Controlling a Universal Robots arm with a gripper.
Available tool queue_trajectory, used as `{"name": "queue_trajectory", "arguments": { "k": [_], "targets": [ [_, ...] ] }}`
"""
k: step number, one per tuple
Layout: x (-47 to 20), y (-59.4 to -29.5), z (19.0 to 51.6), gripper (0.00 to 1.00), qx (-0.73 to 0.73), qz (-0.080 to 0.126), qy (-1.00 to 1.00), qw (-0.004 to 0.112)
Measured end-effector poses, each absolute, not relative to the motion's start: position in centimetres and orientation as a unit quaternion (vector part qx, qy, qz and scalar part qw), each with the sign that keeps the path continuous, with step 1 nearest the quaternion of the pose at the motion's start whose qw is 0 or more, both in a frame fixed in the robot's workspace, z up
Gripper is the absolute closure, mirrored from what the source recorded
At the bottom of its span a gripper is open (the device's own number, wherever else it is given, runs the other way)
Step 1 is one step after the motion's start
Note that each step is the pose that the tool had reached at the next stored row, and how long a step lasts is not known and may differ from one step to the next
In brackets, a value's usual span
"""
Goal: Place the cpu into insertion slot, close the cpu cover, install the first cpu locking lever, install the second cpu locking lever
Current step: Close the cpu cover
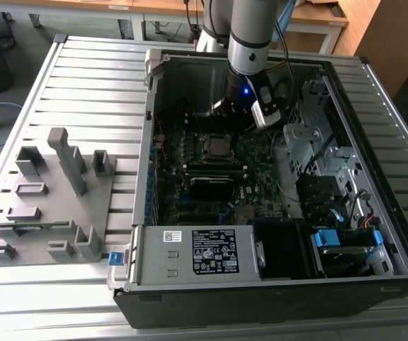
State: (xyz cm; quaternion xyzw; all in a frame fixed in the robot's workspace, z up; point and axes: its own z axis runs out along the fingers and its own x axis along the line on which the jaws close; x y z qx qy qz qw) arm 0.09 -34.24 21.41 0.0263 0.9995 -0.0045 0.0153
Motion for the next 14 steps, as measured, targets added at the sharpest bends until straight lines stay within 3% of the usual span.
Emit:
{"name": "queue_trajectory", "arguments": {
  "k": [14],
  "targets": [
    [-0.1,-34.23,21.39,0.9,0.026,-0.004,1.0,0.015]
  ]
}}
